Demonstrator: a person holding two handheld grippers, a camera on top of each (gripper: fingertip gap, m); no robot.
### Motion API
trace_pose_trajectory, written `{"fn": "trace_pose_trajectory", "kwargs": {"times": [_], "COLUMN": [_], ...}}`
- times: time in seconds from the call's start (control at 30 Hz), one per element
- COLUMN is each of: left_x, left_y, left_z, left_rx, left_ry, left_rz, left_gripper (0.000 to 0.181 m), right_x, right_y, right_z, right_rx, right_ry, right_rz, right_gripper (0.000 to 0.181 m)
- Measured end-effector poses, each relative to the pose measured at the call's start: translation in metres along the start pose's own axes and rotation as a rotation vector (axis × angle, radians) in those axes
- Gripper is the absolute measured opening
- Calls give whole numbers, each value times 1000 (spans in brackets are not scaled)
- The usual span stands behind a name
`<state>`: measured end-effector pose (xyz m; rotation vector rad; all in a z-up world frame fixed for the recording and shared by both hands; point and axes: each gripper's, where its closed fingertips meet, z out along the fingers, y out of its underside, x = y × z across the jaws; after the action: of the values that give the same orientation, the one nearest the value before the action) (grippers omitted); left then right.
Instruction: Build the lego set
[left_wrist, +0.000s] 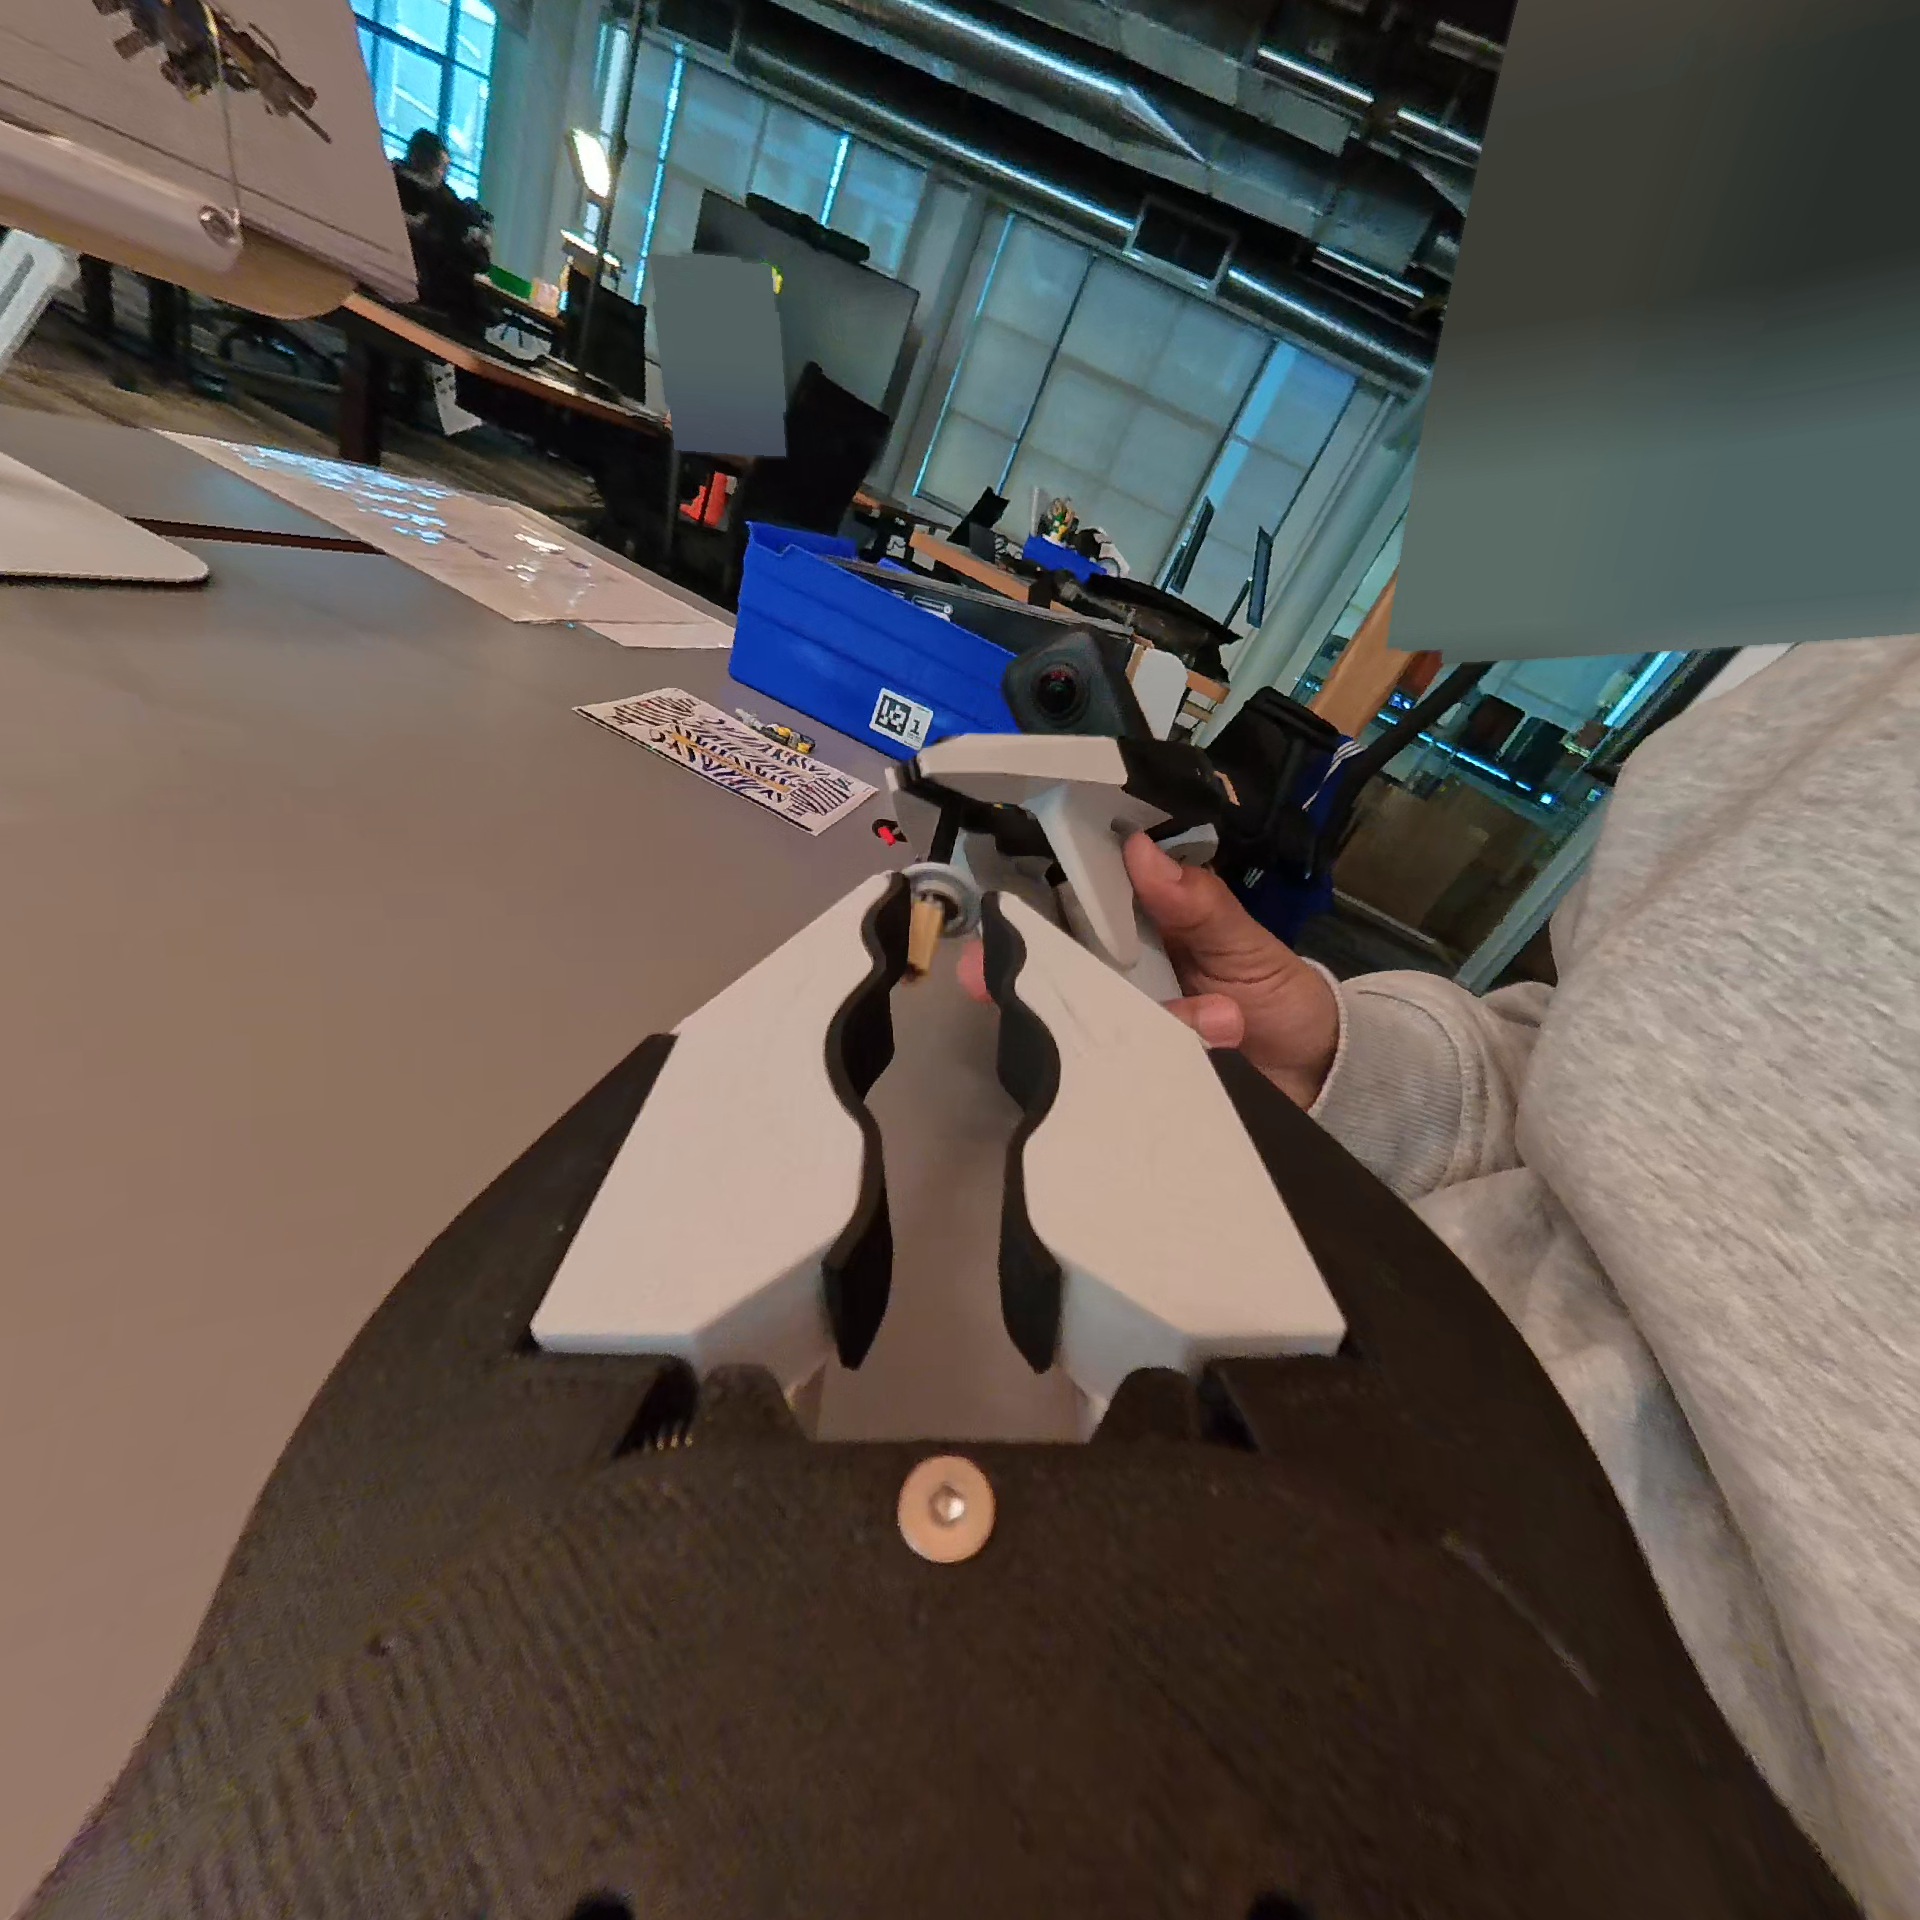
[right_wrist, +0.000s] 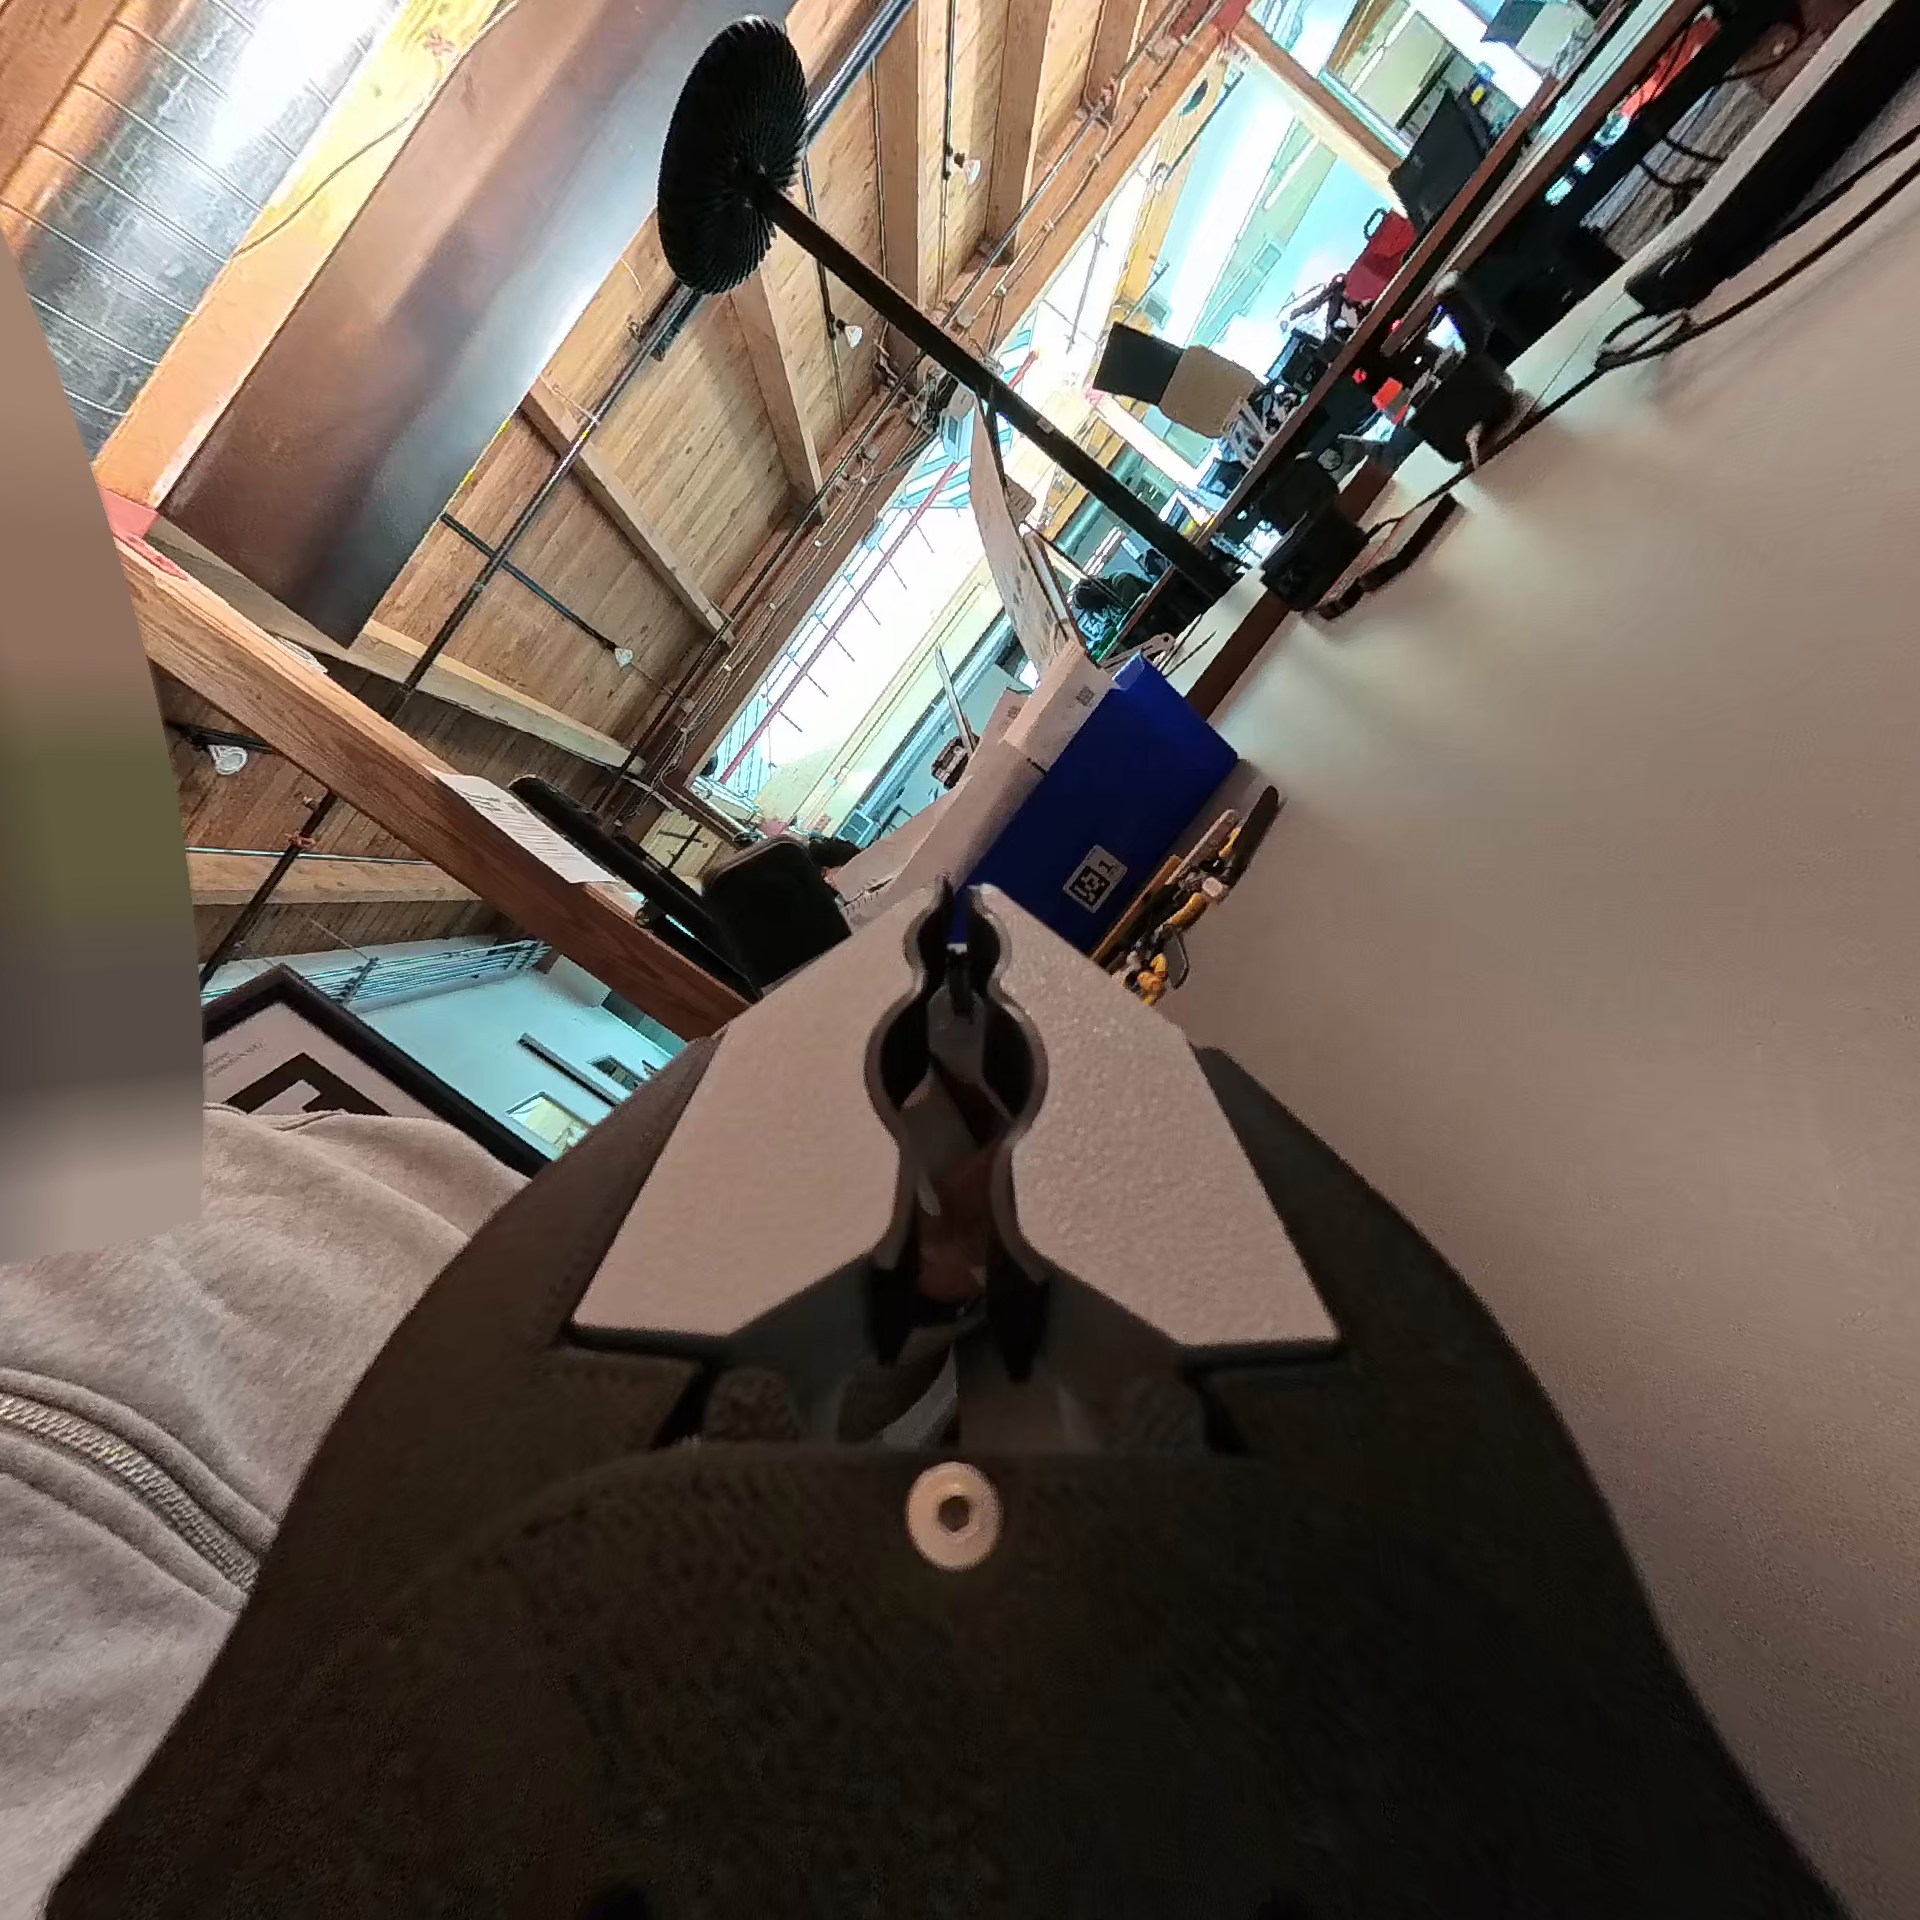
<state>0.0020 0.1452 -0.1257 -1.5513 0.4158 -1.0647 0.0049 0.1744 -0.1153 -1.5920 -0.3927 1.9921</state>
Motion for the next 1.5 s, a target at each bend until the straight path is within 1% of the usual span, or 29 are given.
{"fn": "trace_pose_trajectory", "kwargs": {"times": [0.13, 0.23, 0.47, 0.73, 0.83, 0.93, 1.1, 1.23, 1.37, 1.43, 1.5], "left_x": [-3, 2, 4, 5, 6, 6, 10, 1, -8, -12, -16], "left_y": [4, 7, 8, 9, 10, 12, 14, 14, 10, 6, 3], "left_z": [1, 3, 4, 4, 5, 6, 7, 7, 2, -2, -7], "left_rx": [-27, -44, -44, -49, -55, -66, -75, -82, -74, -71, -71], "left_ry": [-23, 4, 4, -1, 7, 20, 39, -16, -54, -79, -101], "left_rz": [36, 58, 76, 91, 78, 53, 53, 32, 22, 21, 10], "left_gripper": [12, 13, 11, 3, 5, 11, 10, 4, 4, 4, 5], "right_x": [-3, -4, -8, -12, -17, -23, -25, -15, -9, -5, 2], "right_y": [-6, -10, -5, -4, -3, -2, 0, -4, -19, -18, -5], "right_z": [-3, -4, -2, 0, 0, 1, 2, -1, -12, -17, -23], "right_rx": [14, 24, 8, 5, 5, 2, -3, -6, -1, -70, -204], "right_ry": [7, 8, 0, -15, -30, -55, -56, 6, 80, 141, 201], "right_rz": [-24, -34, -49, -64, -76, -87, -98, -109, -159, -249, -367], "right_gripper": [0, 0, 0, 0, 0, 0, 0, 0, 0, 0, 8]}}
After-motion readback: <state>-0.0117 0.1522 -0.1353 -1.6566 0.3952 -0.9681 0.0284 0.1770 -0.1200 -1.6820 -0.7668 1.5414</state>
